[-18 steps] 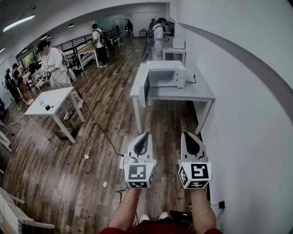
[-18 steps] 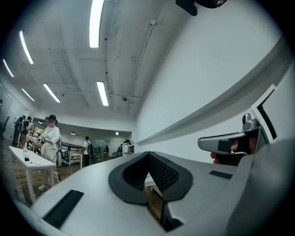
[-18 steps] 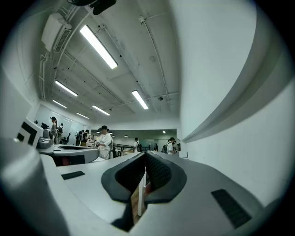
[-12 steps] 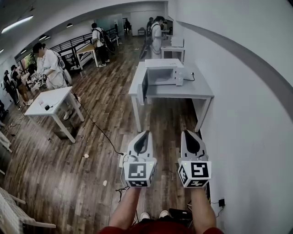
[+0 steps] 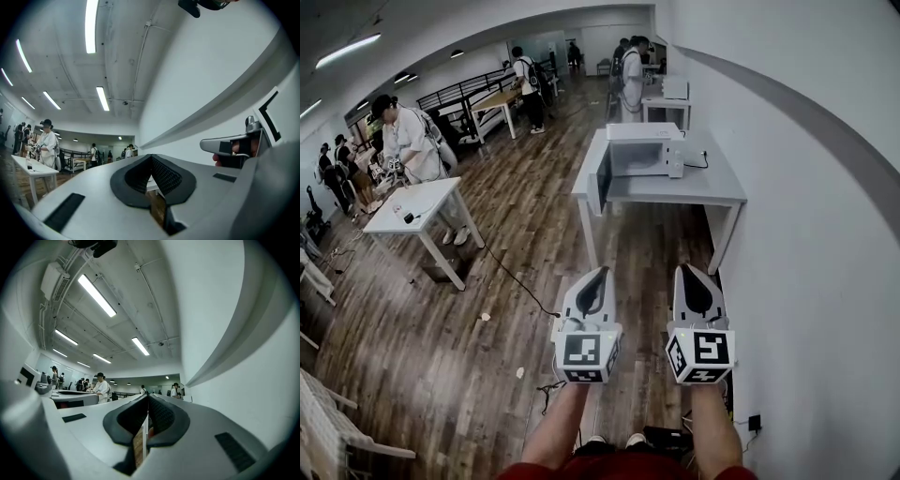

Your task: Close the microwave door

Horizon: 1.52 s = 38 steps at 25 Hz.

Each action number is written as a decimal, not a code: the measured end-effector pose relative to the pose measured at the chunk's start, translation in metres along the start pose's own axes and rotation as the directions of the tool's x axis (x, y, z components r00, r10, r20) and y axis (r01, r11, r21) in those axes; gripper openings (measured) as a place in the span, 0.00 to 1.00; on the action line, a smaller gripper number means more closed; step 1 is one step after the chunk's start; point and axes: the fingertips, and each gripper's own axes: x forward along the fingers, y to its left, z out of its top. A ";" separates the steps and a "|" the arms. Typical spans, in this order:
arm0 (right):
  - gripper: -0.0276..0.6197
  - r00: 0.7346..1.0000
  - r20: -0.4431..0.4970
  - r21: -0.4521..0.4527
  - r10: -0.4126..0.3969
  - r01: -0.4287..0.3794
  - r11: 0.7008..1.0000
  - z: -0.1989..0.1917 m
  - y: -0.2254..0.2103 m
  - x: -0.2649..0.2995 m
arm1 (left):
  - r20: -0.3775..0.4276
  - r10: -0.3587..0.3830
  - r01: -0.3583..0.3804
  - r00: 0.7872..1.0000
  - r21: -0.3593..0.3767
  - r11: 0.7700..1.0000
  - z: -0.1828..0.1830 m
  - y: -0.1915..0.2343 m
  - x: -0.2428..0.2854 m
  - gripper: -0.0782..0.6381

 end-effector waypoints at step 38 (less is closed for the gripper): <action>0.08 0.999 -0.026 -0.038 0.023 -0.024 0.999 -0.069 0.019 0.239 | 0.019 0.030 -0.028 0.999 -0.062 0.998 -0.063 0.165 0.175 0.15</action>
